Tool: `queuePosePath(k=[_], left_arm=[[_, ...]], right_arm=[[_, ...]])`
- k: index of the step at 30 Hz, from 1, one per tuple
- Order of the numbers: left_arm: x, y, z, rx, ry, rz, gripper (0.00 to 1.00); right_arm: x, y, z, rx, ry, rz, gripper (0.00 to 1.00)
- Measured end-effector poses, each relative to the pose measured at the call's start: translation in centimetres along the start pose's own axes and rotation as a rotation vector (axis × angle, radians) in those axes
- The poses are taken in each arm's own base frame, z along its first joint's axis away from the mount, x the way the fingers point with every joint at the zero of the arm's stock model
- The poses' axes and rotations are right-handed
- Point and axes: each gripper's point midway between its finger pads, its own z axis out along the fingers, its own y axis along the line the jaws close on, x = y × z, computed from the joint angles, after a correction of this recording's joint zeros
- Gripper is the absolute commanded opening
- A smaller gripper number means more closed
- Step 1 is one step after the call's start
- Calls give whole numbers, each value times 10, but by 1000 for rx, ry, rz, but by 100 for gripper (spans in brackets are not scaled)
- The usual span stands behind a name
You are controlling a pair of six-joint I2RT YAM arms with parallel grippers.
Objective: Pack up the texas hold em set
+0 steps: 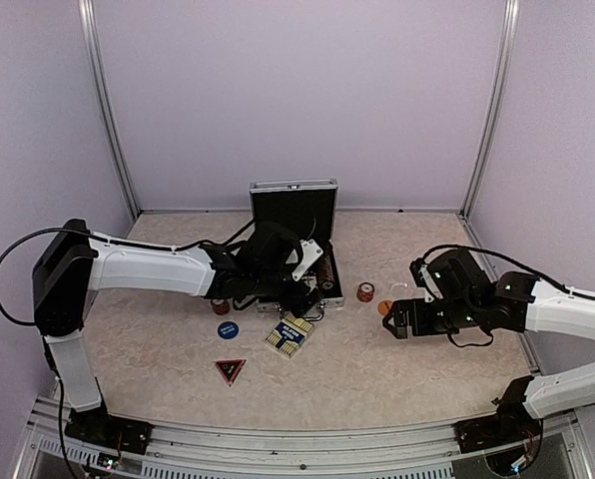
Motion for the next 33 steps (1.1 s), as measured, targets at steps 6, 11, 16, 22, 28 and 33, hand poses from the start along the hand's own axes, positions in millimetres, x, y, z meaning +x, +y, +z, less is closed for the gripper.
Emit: queuePosePath(k=[6,11,16,22,28,33], left_arm=[[31,-27,5,16,102,-56,99],[53,-49,8,20,178,-73,99],[80,-54,13,1,257,-99,99],[106,-50,16,-25,324,-123,99],[109,-48,17,-24,329,-149,92],[108,-51,18,8,327,-173,82]], right_arm=[[2,2,8,-3,16,-2,100],[1,4,10,-10,15,-3,100],[0,5,11,-15,12,-3,100],[0,6,12,-25,12,1,100],[-1,7,12,-31,10,1,100],[-1,7,12,-31,10,2,100]])
